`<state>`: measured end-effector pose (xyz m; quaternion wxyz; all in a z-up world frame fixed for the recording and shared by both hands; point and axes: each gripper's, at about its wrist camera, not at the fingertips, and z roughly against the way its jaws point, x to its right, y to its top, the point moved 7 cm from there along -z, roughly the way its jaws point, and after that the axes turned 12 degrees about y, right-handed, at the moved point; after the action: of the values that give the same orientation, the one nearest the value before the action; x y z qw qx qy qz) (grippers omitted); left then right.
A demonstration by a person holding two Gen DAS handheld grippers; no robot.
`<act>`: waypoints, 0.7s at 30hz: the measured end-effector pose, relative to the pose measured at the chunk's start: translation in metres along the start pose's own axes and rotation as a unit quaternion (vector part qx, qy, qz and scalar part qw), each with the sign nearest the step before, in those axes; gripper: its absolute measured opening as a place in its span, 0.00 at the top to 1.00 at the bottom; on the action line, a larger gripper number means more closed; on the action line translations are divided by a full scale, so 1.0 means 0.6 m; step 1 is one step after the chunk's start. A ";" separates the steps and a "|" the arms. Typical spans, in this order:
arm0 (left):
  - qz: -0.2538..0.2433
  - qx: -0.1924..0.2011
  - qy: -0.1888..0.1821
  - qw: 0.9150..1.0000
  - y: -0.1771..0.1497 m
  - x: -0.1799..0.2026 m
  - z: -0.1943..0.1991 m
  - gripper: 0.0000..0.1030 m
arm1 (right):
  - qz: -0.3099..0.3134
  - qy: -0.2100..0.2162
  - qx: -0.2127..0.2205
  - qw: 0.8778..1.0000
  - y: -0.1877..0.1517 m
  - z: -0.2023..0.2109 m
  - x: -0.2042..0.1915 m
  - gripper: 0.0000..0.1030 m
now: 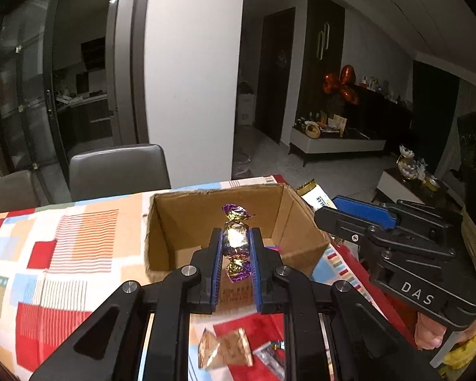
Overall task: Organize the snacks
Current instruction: 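Carry both snacks into the cardboard box and open both tools to release them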
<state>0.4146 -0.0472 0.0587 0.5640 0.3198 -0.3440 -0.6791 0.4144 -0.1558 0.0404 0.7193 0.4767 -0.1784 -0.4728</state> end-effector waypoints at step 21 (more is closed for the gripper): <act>-0.004 0.008 0.077 0.997 -0.039 -0.018 0.025 0.50 | -0.043 -0.011 -0.012 0.999 -0.023 -0.001 0.024 0.62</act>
<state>0.3911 -0.0321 0.0483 0.5839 0.3768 -0.3038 -0.6518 0.4152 -0.1692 0.0255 0.7022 0.4700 -0.1601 -0.5103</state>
